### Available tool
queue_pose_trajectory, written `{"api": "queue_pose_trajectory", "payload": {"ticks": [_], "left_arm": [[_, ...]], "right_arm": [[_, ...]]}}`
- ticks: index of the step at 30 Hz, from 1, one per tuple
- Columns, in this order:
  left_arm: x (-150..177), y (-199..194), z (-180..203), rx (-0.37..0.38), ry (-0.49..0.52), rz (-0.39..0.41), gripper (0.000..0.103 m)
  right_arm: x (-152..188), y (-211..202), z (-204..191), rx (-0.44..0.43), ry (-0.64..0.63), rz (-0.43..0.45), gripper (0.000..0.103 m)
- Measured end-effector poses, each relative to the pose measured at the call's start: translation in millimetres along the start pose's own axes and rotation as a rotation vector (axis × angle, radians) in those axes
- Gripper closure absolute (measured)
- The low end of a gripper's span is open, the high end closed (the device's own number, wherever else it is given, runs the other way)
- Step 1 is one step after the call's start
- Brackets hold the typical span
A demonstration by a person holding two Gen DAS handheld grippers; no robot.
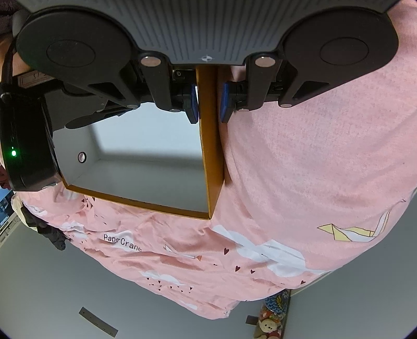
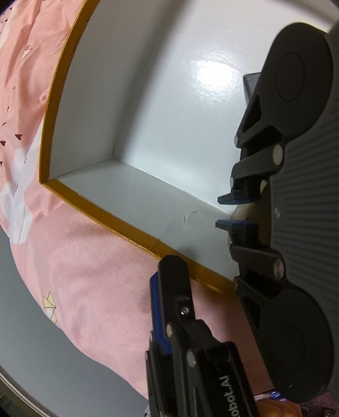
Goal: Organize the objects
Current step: 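Carry the dark grey box with the right gripper toward the box's inner wall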
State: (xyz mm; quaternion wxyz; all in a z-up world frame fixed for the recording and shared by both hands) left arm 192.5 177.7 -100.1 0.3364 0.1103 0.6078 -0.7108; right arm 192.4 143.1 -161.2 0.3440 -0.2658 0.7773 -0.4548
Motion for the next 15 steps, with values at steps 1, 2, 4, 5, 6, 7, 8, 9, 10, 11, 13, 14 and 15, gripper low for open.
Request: {"api": "queue_pose_trajectory", "payload": {"ticks": [1,2,4,5,6,7,8,9,10,11,13,14,15], "left_arm": [[0,0,0,0.0,0.0,0.0,0.084],[0,0,0,-0.001,0.001,0.0,0.084],[0,0,0,0.0,-0.003,0.003,0.084],[0,0,0,0.0,-0.004,0.005,0.084],[0,-1,0,0.0,-0.004,0.006,0.084],[0,-1,-1,0.0,-0.004,0.006,0.084],[0,-1,-1,0.001,-0.004,0.005,0.084],[0,0,0,0.003,-0.004,0.003,0.084],[1,-1,0,0.005,-0.002,0.004,0.084],[1,-2,1,0.006,-0.001,0.004,0.084],[1,-3,2,0.008,0.001,0.008,0.084],[1,-3,2,0.008,0.001,0.01,0.084],[2,-4,3,0.007,0.001,0.011,0.084]], "right_arm": [[0,0,1,-0.002,0.007,0.0,0.09],[0,-1,2,-0.004,0.014,0.003,0.09],[0,-11,3,0.009,-0.001,0.04,0.088],[-1,-18,4,0.021,-0.01,0.062,0.085],[-1,-26,7,0.035,-0.013,0.088,0.082],[-1,-36,11,0.05,-0.01,0.118,0.074],[-3,-45,16,0.062,-0.003,0.141,0.058],[-5,-53,23,0.082,0.004,0.166,0.051],[-6,-60,27,0.113,0.005,0.188,0.039],[-6,-66,32,0.151,-0.003,0.205,0.028],[-2,-70,38,0.205,-0.038,0.202,0.019],[-1,-68,39,0.212,-0.051,0.182,0.017],[2,-64,40,0.212,-0.062,0.147,0.016]]}}
Point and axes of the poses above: each gripper's, at about its wrist camera, not at the fingertips, and y roughly the way its jaws point, z to its right, x to its underside, the point moved 9 cm from there along y, roughly the way its jaws point, and after that the axes turned 7 degrees about y, right-handed, at the moved point
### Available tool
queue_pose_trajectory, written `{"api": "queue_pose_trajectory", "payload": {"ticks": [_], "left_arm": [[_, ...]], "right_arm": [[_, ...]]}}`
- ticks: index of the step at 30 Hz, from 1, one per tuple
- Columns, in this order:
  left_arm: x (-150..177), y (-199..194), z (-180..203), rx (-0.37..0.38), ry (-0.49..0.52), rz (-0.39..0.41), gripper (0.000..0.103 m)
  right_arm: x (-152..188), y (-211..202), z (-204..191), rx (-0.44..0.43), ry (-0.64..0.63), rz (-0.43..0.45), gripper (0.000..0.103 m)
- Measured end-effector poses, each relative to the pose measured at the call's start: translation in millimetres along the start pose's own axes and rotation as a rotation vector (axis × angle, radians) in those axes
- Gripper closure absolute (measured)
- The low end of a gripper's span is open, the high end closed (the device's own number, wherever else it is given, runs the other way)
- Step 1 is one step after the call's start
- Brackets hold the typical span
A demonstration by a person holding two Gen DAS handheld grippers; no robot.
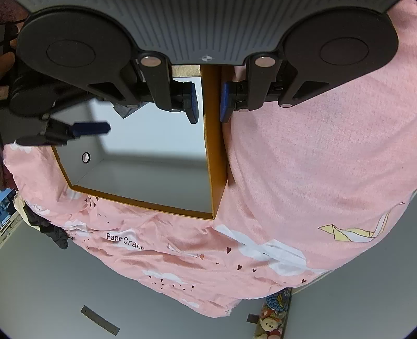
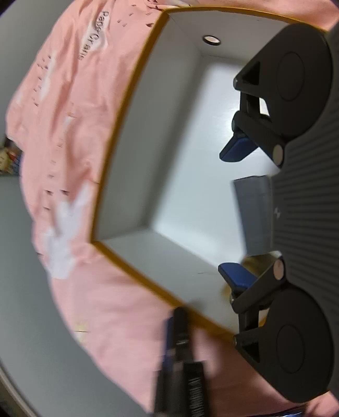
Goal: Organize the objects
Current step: 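Carry the dark grey box with the right gripper toward the box's inner wall, then set the dark grey box upright inside the orange box and open the right gripper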
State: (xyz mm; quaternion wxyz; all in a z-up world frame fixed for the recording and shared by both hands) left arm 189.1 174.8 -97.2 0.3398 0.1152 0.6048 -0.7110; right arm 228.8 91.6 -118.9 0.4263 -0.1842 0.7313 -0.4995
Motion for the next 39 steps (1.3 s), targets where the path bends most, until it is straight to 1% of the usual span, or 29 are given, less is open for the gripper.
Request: {"api": "queue_pose_trajectory", "payload": {"ticks": [1,3,6,7,8,9,13,16,19,22,24,25,28,30,32,34,36,38,39], "left_arm": [[0,-1,1,0.0,0.0,0.0,0.084],[1,-1,2,0.0,0.003,0.0,0.084],[3,-2,5,0.001,0.01,-0.005,0.084],[4,-2,6,0.002,0.011,-0.008,0.084],[5,-1,6,0.001,0.012,-0.012,0.084],[6,-1,7,0.0,0.014,-0.016,0.084],[8,2,7,0.009,0.013,-0.023,0.084],[8,4,7,0.011,0.01,-0.024,0.084],[8,5,6,0.013,0.008,-0.025,0.084],[8,6,6,0.013,0.005,-0.024,0.084],[8,6,5,0.013,0.003,-0.022,0.084],[8,6,5,0.012,0.002,-0.022,0.084],[5,2,4,0.006,0.002,-0.009,0.084],[2,1,3,0.004,0.004,-0.005,0.084],[2,1,3,0.003,0.007,-0.007,0.084],[3,2,3,0.004,0.012,-0.012,0.084],[3,2,2,0.004,0.009,-0.007,0.084],[2,1,0,0.001,0.004,-0.005,0.084],[2,1,-1,0.002,0.0,-0.003,0.084]], "right_arm": [[4,4,-1,-0.013,-0.014,-0.036,0.014],[11,11,-3,-0.039,-0.044,-0.077,0.014],[14,20,-5,-0.013,-0.089,-0.101,0.013],[14,21,-5,-0.005,-0.095,-0.105,0.016],[15,23,-3,0.0,-0.097,-0.116,0.022],[16,23,-1,0.004,-0.094,-0.128,0.026],[26,19,6,-0.009,-0.072,-0.159,0.026],[31,13,20,-0.012,-0.009,-0.179,0.026],[32,10,32,-0.045,0.066,-0.205,0.026],[23,7,41,-0.06,0.155,-0.166,0.027],[10,6,46,-0.057,0.214,-0.11,0.027],[7,4,43,-0.054,0.236,-0.081,0.027],[-16,11,40,-0.076,0.306,-0.022,0.027],[-29,22,32,-0.07,0.309,0.023,0.027],[-36,31,21,-0.031,0.282,0.057,0.027],[-36,43,12,-0.026,0.266,0.055,0.026],[-30,39,5,-0.016,0.227,0.056,0.026],[-19,41,2,-0.036,0.238,0.012,0.026],[-13,45,3,-0.071,0.267,-0.031,0.026]]}}
Point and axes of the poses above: each gripper's, at about its wrist camera, not at the fingertips, and y roughly the way its jaws point, z to its right, x to its underside, the point moved 9 cm from there along y, roughly the way its jaws point, and after that the axes turned 7 degrees about y, right-handed, at the moved point
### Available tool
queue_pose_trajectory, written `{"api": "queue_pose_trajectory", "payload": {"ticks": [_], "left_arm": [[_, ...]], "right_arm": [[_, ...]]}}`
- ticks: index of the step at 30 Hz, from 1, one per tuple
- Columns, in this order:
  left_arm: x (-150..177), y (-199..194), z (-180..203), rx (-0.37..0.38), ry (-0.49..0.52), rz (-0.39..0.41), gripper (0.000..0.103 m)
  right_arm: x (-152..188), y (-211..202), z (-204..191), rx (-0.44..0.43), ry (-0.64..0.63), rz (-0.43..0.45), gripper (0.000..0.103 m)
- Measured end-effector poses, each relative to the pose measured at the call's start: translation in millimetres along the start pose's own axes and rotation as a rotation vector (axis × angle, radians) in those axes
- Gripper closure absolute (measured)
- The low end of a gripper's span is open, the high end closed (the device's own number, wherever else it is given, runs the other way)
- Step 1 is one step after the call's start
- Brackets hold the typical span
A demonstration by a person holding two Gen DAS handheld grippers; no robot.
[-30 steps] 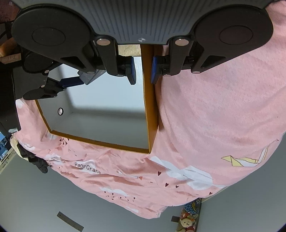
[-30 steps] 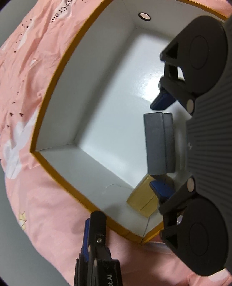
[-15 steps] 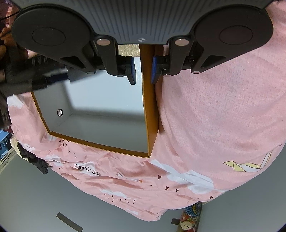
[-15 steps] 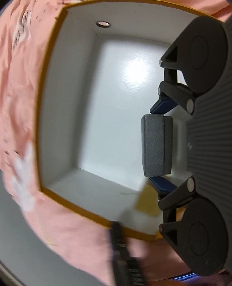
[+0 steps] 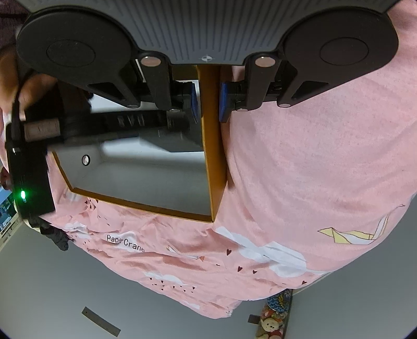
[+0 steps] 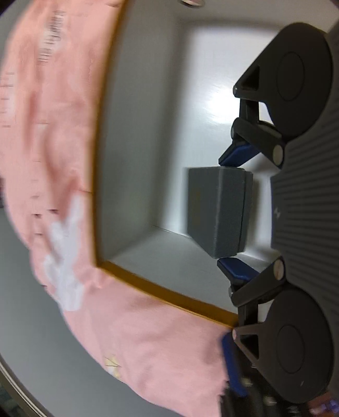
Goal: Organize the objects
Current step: 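Set the dark grey box upright inside the orange box and open the right gripper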
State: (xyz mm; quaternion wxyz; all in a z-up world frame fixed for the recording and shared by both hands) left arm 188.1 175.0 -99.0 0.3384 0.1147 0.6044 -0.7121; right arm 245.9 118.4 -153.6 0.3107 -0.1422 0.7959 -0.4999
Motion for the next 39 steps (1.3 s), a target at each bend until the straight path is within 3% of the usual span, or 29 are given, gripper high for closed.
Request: {"api": "queue_pose_trajectory", "payload": {"ticks": [3,9,12,19,22,33,39], "left_arm": [[-2,-1,1,0.009,0.0,0.006,0.084],[1,0,1,0.016,-0.009,-0.004,0.084],[0,1,-1,0.014,-0.019,-0.004,0.084],[0,3,-2,0.025,-0.027,-0.002,0.084],[-1,4,-2,0.024,-0.033,0.0,0.084],[-5,-11,2,0.008,-0.029,0.036,0.084],[0,-36,20,-0.019,0.021,0.083,0.084]], "right_arm": [[14,8,8,-0.102,0.106,-0.089,0.026],[11,-6,12,-0.165,0.121,-0.059,0.02],[8,-7,13,-0.148,0.115,-0.05,0.021],[3,17,21,-0.13,0.149,-0.09,0.057],[8,19,17,-0.125,0.118,-0.102,0.065],[17,21,4,-0.066,-0.011,-0.128,0.066],[17,7,1,-0.072,-0.011,-0.082,0.066]]}}
Point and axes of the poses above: each gripper's, at about its wrist camera, not at the fingertips, and y roughly the way its jaws point, z to its right, x to its underside, the point moved 9 cm from there along y, roughly the way its jaws point, and after that the axes turned 7 degrees about y, right-handed, at the moved point
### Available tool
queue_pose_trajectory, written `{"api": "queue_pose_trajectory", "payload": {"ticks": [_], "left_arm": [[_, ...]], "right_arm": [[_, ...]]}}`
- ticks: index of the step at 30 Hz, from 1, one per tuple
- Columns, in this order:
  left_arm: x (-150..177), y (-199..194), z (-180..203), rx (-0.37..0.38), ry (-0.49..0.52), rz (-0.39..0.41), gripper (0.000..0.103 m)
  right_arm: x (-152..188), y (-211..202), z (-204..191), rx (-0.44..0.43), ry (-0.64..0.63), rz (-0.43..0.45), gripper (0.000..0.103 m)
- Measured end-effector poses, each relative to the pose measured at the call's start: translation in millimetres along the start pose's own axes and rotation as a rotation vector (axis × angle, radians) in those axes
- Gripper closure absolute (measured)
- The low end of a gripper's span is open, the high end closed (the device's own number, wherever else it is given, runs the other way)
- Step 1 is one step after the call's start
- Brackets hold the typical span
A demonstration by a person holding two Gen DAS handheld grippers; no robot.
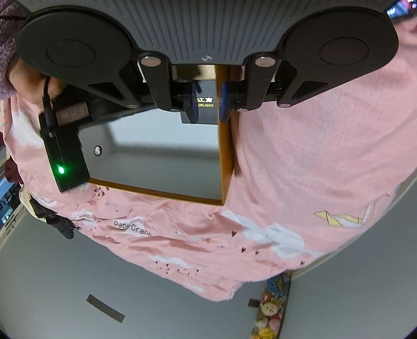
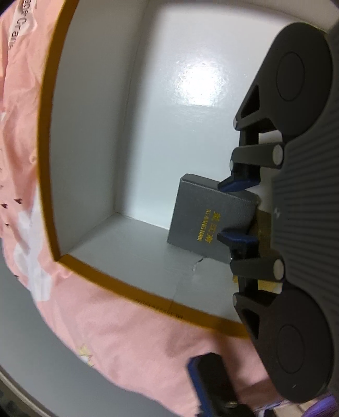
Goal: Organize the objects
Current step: 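Set the dark grey box upright inside the orange box and open the right gripper, then grasp the pink card wallet with the left gripper while the right gripper grasps the PHOTO CARD box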
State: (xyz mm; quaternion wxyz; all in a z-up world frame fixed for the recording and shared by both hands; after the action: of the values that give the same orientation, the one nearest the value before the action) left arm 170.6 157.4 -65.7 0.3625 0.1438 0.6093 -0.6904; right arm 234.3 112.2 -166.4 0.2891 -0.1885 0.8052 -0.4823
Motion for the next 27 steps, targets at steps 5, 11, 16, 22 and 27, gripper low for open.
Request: {"api": "queue_pose_trajectory", "payload": {"ticks": [5,11,16,22,27], "left_arm": [[15,-21,26,0.024,0.052,0.023,0.084],[34,-34,50,0.043,0.11,0.029,0.084],[47,-41,69,0.088,0.151,0.031,0.084],[72,-35,81,0.119,0.184,-0.012,0.084],[91,-42,78,0.129,0.205,-0.023,0.084]], "right_arm": [[14,-35,-9,-0.004,-0.039,0.088,0.066],[46,-93,-22,0.016,-0.088,0.256,0.066],[74,-128,-15,0.074,-0.049,0.42,0.054],[110,-148,5,0.135,-0.023,0.533,0.052],[140,-151,13,0.158,0.005,0.538,0.052]]}}
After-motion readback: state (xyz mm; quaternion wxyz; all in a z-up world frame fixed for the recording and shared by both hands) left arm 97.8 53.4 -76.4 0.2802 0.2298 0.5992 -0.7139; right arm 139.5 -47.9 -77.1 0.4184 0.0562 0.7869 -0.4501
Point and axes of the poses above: each gripper's, at about its wrist camera, not at the fingertips, and y roughly the way its jaws point, z to its right, x to its underside, the point moved 9 cm from there along y, roughly the way its jaws point, and after that the axes turned 7 degrees about y, right-handed, at the moved point
